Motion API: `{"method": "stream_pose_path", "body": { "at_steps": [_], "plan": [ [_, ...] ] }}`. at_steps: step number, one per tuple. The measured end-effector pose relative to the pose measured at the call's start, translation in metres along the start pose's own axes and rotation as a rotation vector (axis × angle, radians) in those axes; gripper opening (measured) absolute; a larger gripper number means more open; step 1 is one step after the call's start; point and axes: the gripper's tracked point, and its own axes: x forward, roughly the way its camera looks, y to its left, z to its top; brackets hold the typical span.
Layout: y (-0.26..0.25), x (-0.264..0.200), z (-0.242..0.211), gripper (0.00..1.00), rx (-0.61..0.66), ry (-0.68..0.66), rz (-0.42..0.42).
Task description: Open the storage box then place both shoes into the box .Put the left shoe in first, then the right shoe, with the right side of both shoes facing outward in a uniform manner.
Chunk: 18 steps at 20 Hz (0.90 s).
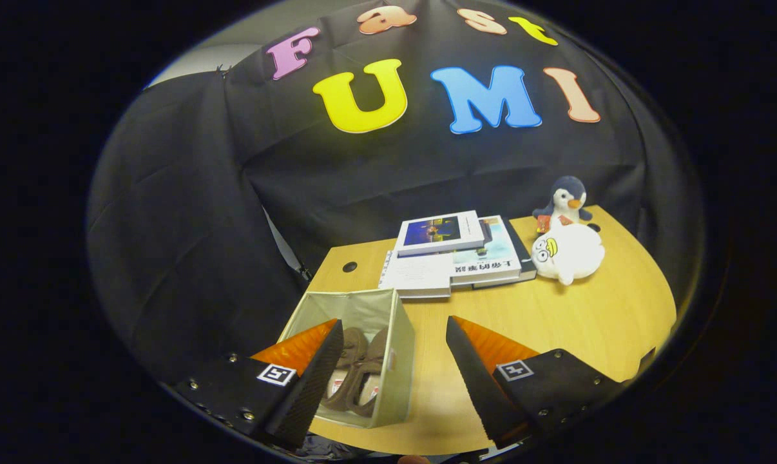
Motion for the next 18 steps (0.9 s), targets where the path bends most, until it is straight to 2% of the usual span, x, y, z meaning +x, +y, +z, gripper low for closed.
{"method": "stream_pose_path", "body": {
  "at_steps": [5,18],
  "plan": [
    [-0.052,-0.029,0.029,0.97,-0.077,-0.087,-0.041],
    [-0.171,-0.088,0.084,0.97,-0.083,-0.308,-0.158]
  ]
}}
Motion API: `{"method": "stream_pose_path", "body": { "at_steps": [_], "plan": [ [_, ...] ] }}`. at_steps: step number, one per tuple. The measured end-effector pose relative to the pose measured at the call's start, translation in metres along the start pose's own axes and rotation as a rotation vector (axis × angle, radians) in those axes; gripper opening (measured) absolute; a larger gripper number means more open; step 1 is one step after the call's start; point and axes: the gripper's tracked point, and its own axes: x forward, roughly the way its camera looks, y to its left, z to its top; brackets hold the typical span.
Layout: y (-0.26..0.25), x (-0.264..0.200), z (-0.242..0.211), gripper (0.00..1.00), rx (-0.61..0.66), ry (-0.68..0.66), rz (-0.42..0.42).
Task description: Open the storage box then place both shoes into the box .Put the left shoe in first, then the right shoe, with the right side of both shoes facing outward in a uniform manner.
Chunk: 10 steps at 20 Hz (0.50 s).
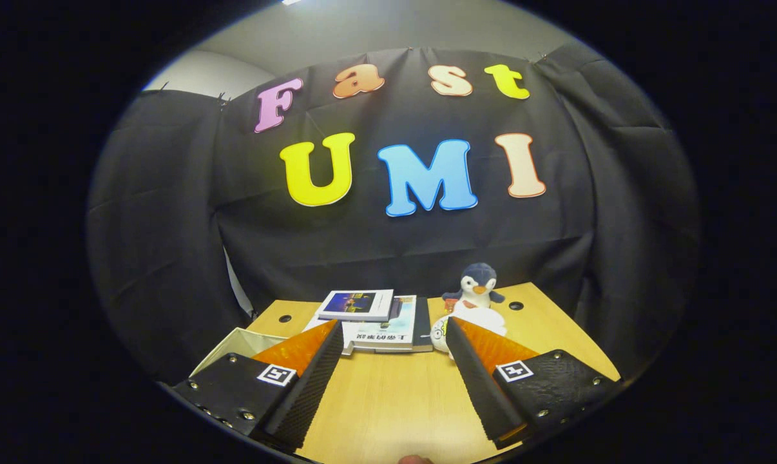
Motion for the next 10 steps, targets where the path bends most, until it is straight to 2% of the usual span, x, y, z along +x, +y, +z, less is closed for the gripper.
{"method": "stream_pose_path", "body": {
  "at_steps": [10],
  "plan": [
    [-0.044,-0.014,0.020,0.97,0.001,-0.093,-0.073]
  ]
}}
